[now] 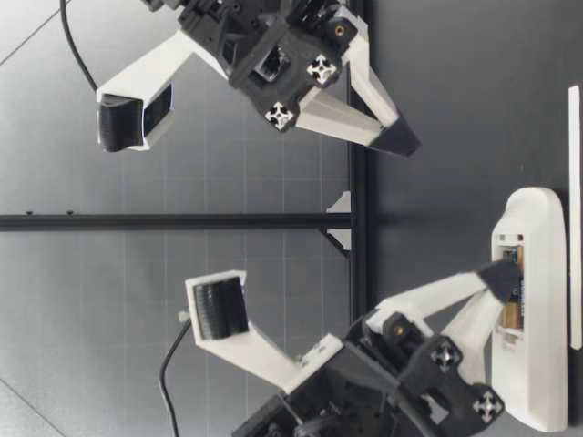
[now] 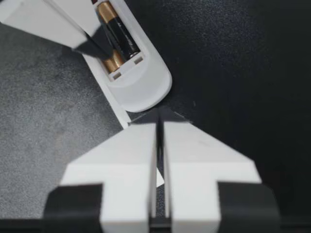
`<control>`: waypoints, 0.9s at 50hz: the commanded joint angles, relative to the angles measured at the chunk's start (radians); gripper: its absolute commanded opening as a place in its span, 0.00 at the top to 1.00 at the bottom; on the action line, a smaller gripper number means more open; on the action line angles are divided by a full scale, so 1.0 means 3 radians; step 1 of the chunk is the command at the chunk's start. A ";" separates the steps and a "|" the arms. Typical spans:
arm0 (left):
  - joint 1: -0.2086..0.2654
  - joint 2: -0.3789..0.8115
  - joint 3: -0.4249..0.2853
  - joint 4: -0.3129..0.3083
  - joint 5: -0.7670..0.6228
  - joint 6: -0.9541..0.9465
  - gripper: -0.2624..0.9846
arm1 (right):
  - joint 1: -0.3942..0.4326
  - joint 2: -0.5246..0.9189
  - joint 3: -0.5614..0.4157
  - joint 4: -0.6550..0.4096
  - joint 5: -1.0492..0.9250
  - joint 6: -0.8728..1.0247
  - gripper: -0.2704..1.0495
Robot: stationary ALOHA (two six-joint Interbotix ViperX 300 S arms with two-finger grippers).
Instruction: Place the battery into the slot of the remote controller.
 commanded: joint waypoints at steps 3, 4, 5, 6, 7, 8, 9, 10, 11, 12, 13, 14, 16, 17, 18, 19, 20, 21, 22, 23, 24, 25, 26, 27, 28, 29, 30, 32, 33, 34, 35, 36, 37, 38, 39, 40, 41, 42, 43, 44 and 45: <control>-0.0005 -0.0020 -0.0041 -0.0005 0.0036 -0.0010 0.92 | -0.0010 -0.0138 -0.0051 -0.0015 -0.0026 -0.0005 0.90; -0.0010 -0.0041 -0.0036 -0.0005 0.0036 -0.0010 0.92 | -0.0015 -0.0148 -0.0051 -0.0015 -0.0026 -0.0005 0.90; -0.0010 -0.0072 -0.0041 -0.0005 0.0036 -0.0010 0.92 | -0.0015 -0.0153 -0.0051 -0.0015 -0.0020 -0.0005 0.90; -0.0010 -0.0097 -0.0036 -0.0005 0.0036 -0.0010 0.92 | -0.0015 -0.0169 -0.0051 -0.0031 -0.0026 -0.0010 0.90; -0.0005 -0.0123 -0.0036 -0.0005 0.0036 -0.0015 0.92 | -0.0015 -0.0184 -0.0051 -0.0046 -0.0026 -0.0015 0.90; -0.0010 -0.0169 -0.0026 -0.0005 0.0031 -0.0015 0.92 | -0.0015 -0.0199 -0.0051 -0.0082 -0.0026 -0.0026 0.90; -0.0005 -0.0205 -0.0020 -0.0005 0.0031 -0.0015 0.92 | -0.0015 -0.0210 -0.0051 -0.0107 -0.0026 -0.0036 0.90; -0.0010 -0.0235 -0.0015 -0.0005 0.0031 -0.0015 0.92 | -0.0015 -0.0225 -0.0051 -0.0138 -0.0026 -0.0051 0.90; -0.0005 -0.0286 -0.0005 -0.0010 0.0026 -0.0015 0.92 | -0.0010 -0.0245 -0.0051 -0.0189 -0.0031 -0.0077 0.90; -0.0005 -0.0322 0.0005 -0.0010 0.0026 -0.0015 0.92 | -0.0010 -0.0261 -0.0051 -0.0220 -0.0036 -0.0097 0.90; -0.0005 -0.0373 0.0010 -0.0010 0.0026 -0.0015 0.92 | -0.0010 -0.0276 -0.0051 -0.0245 -0.0041 -0.0123 0.90; -0.0005 -0.0409 0.0015 -0.0005 0.0026 -0.0015 0.92 | -0.0010 -0.0307 -0.0051 -0.0276 -0.0051 -0.0169 0.90; -0.0005 -0.0501 0.0031 -0.0010 0.0020 -0.0015 0.92 | -0.0010 -0.0348 -0.0061 -0.0312 -0.0077 -0.0240 0.90; -0.0005 -0.0557 0.0041 -0.0010 0.0020 -0.0015 0.92 | -0.0005 -0.0368 -0.0066 -0.0322 -0.0087 -0.0266 0.90; -0.0010 -0.0598 0.0046 -0.0010 0.0020 -0.0015 0.92 | -0.0005 -0.0389 -0.0066 -0.0337 -0.0107 -0.0297 0.90; -0.0010 -0.0634 0.0051 -0.0010 0.0020 -0.0015 0.92 | -0.0005 -0.0409 -0.0077 -0.0343 -0.0118 -0.0322 0.90; -0.0010 -0.0675 0.0056 -0.0010 0.0020 -0.0015 0.92 | -0.0010 -0.0424 -0.0077 -0.0348 -0.0123 -0.0348 0.90; -0.0010 -0.0731 0.0066 -0.0010 0.0020 -0.0015 0.92 | -0.0010 -0.0450 -0.0087 -0.0353 -0.0138 -0.0399 0.90; -0.0010 -0.0772 0.0077 -0.0005 0.0020 -0.0015 0.92 | -0.0005 -0.0465 -0.0092 -0.0363 -0.0148 -0.0430 0.90; -0.0010 -0.0808 0.0077 -0.0005 0.0015 -0.0010 0.92 | -0.0005 -0.0481 -0.0092 -0.0363 -0.0159 -0.0470 0.90; -0.0005 -0.0864 0.0082 -0.0005 0.0015 -0.0010 0.92 | -0.0005 -0.0501 -0.0092 -0.0363 -0.0174 -0.0522 0.90; -0.0010 -0.0900 0.0082 -0.0005 0.0010 -0.0010 0.92 | -0.0010 -0.0516 -0.0092 -0.0363 -0.0184 -0.0557 0.90; -0.0010 -0.0946 0.0092 -0.0010 0.0005 -0.0005 0.92 | -0.0005 -0.0537 -0.0092 -0.0363 -0.0199 -0.0608 0.90; -0.0010 -0.0982 0.0097 -0.0005 -0.0005 -0.0005 0.92 | -0.0010 -0.0547 -0.0092 -0.0363 -0.0210 -0.0639 0.90; -0.0010 -0.1012 0.0102 -0.0005 -0.0010 -0.0005 0.92 | -0.0005 -0.0562 -0.0087 -0.0363 -0.0225 -0.0680 0.90; -0.0005 -0.1048 0.0112 -0.0005 -0.0026 0.0000 0.92 | -0.0005 -0.0578 -0.0082 -0.0363 -0.0245 -0.0736 0.90; -0.0005 -0.1079 0.0123 -0.0005 -0.0031 0.0000 0.92 | -0.0005 -0.0588 -0.0077 -0.0363 -0.0256 -0.0772 0.90; -0.0010 -0.1135 0.0143 -0.0005 -0.0056 0.0000 0.92 | 0.0000 -0.0608 -0.0066 -0.0363 -0.0291 -0.0839 0.90; -0.0005 -0.1156 0.0148 -0.0010 -0.0066 0.0000 0.92 | 0.0005 -0.0624 -0.0061 -0.0363 -0.0322 -0.0890 0.90; -0.0010 -0.1176 0.0153 -0.0005 -0.0077 -0.0005 0.92 | 0.0005 -0.0639 -0.0061 -0.0363 -0.0343 -0.0931 0.90; -0.0010 -0.1202 0.0164 -0.0010 -0.0087 -0.0005 0.92 | 0.0005 -0.0654 -0.0051 -0.0363 -0.0378 -0.0977 0.90; -0.0010 -0.1222 0.0174 -0.0005 -0.0097 -0.0005 0.92 | 0.0015 -0.0660 -0.0046 -0.0363 -0.0409 -0.1012 0.90; -0.0010 -0.1248 0.0179 -0.0005 -0.0112 -0.0005 0.92 | 0.0015 -0.0680 -0.0041 -0.0363 -0.0450 -0.1058 0.90; -0.0010 -0.1263 0.0184 -0.0005 -0.0118 -0.0010 0.92 | 0.0015 -0.0690 -0.0031 -0.0363 -0.0470 -0.1084 0.90; -0.0010 -0.1289 0.0184 -0.0005 -0.0128 -0.0005 0.92 | 0.0015 -0.0701 -0.0026 -0.0363 -0.0491 -0.1110 0.90; -0.0010 -0.1304 0.0189 -0.0005 -0.0138 -0.0005 0.92 | 0.0015 -0.0711 -0.0015 -0.0363 -0.0511 -0.1135 0.90; -0.0010 -0.1319 0.0189 -0.0005 -0.0143 -0.0005 0.92 | 0.0015 -0.0721 -0.0015 -0.0363 -0.0527 -0.1145 0.90; -0.0010 -0.1335 0.0194 -0.0010 -0.0159 0.0005 0.92 | 0.0015 -0.0731 -0.0015 -0.0363 -0.0537 -0.1156 0.90; -0.0010 -0.1350 0.0194 -0.0005 -0.0164 0.0005 0.92 | 0.0015 -0.0736 -0.0015 -0.0363 -0.0552 -0.1161 0.90; -0.0010 -0.1360 0.0194 -0.0005 -0.0174 0.0010 0.92 | 0.0015 -0.0736 -0.0010 -0.0363 -0.0552 -0.1161 0.90; -0.0010 -0.1375 0.0199 -0.0005 -0.0179 0.0010 0.92 | 0.0015 -0.0741 -0.0010 -0.0363 -0.0557 -0.1161 0.90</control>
